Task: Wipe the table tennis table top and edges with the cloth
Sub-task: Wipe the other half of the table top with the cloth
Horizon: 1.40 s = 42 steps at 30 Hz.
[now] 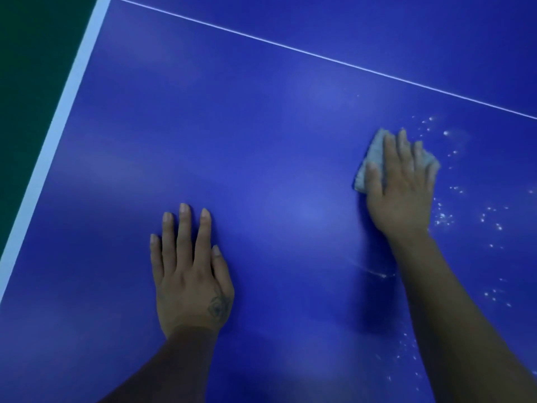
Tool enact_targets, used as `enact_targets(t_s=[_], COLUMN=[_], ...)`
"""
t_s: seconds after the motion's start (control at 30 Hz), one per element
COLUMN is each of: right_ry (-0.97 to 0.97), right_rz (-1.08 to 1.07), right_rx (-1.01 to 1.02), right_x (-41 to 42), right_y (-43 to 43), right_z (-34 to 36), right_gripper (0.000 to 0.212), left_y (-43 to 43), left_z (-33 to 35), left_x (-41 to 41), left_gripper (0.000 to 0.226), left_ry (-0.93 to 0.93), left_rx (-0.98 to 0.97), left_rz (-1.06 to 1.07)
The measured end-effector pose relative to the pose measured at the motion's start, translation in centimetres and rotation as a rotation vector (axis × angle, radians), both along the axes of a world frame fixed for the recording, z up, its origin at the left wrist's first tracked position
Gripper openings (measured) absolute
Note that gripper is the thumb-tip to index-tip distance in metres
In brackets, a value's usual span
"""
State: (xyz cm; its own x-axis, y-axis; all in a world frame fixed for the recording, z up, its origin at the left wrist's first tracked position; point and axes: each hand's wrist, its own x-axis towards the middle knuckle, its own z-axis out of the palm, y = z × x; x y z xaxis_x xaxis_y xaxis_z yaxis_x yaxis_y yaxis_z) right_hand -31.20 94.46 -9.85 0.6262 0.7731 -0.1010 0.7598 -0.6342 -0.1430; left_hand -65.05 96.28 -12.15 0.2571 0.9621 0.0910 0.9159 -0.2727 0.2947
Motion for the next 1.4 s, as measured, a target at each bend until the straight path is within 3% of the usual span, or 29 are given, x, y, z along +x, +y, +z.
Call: enact_targets(t_s=[0.07, 0.27, 0.4, 0.53, 0.7, 0.87, 0.97, 1.17, 1.27, 1.4], right_ry=[-0.005, -0.022, -0.031, -0.038, -0.113, -0.037, -0.073, -0.066, -0.043, -0.086], right_rz=[0.002, 0.387, 0.441, 0.358, 0.080, -0.132, -0.079, 0.262, 0.400, 0.256], right_rx=[-0.023, 0.035, 0.028, 0.019, -0.023, -0.047, -0.047, 0.014, 0.035, 0.007], right_x=[-1.9, -10.9, -8.7, -1.7, 8.3, 8.1, 4.0, -7.8, -5.7, 3.0], right_y=[0.0, 10.5, 16.6, 14.7, 7.3, 6.6, 9.2, 14.0, 12.1, 7.4], right_z=[0.1, -0.8, -0.8, -0.6, 0.6, 1.0, 0.4, -0.3, -0.6, -0.6], right_gripper=[0.067, 0.067, 0.065, 0.063, 0.061, 0.061, 0.062, 0.066, 0.065, 0.064], left_y=[0.0, 0.0, 0.0, -0.1, -0.1, -0.2, -0.3, -0.3, -0.3, -0.3], left_z=[-0.1, -0.4, -0.6, -0.5, -0.2, 0.0, -0.1, 0.0, 0.2, 0.3], left_x=[0.0, -0.1, -0.1, -0.2, -0.1, 0.0, -0.1, 0.1, 0.1, 0.1], left_gripper=[0.060, 0.061, 0.061, 0.061, 0.061, 0.061, 0.061, 0.060, 0.060, 0.059], left_ry=[0.007, 0.030, 0.032, 0.015, 0.016, 0.011, 0.021, 0.029, 0.011, -0.008], left_rx=[-0.008, 0.010, 0.010, 0.004, -0.007, -0.017, -0.019, -0.007, -0.003, 0.020], left_rz=[0.000, -0.015, -0.019, -0.016, -0.004, 0.011, 0.000, 0.001, 0.001, -0.008])
